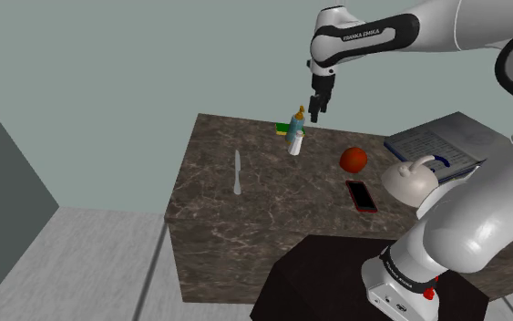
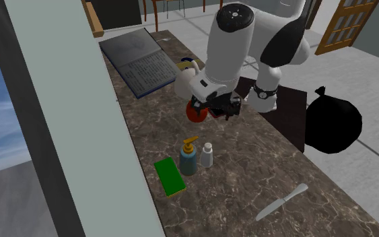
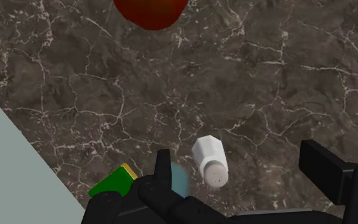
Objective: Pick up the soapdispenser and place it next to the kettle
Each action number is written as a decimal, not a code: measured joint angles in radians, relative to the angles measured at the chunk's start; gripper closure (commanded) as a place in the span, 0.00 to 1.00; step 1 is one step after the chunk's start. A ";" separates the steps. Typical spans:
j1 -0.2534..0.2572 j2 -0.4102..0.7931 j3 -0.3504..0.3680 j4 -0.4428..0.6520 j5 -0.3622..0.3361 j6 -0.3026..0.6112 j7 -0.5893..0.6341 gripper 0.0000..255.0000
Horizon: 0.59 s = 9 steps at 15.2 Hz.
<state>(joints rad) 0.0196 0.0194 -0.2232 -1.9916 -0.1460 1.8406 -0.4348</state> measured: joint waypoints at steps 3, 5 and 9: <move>-0.004 0.111 0.000 0.097 0.012 0.016 -0.053 0.00; -0.012 0.189 0.000 0.181 0.021 0.013 -0.094 0.00; -0.030 0.357 0.010 0.355 0.039 0.012 -0.163 0.00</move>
<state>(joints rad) -0.0104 0.3762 -0.2137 -1.6363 -0.1073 1.8528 -0.5982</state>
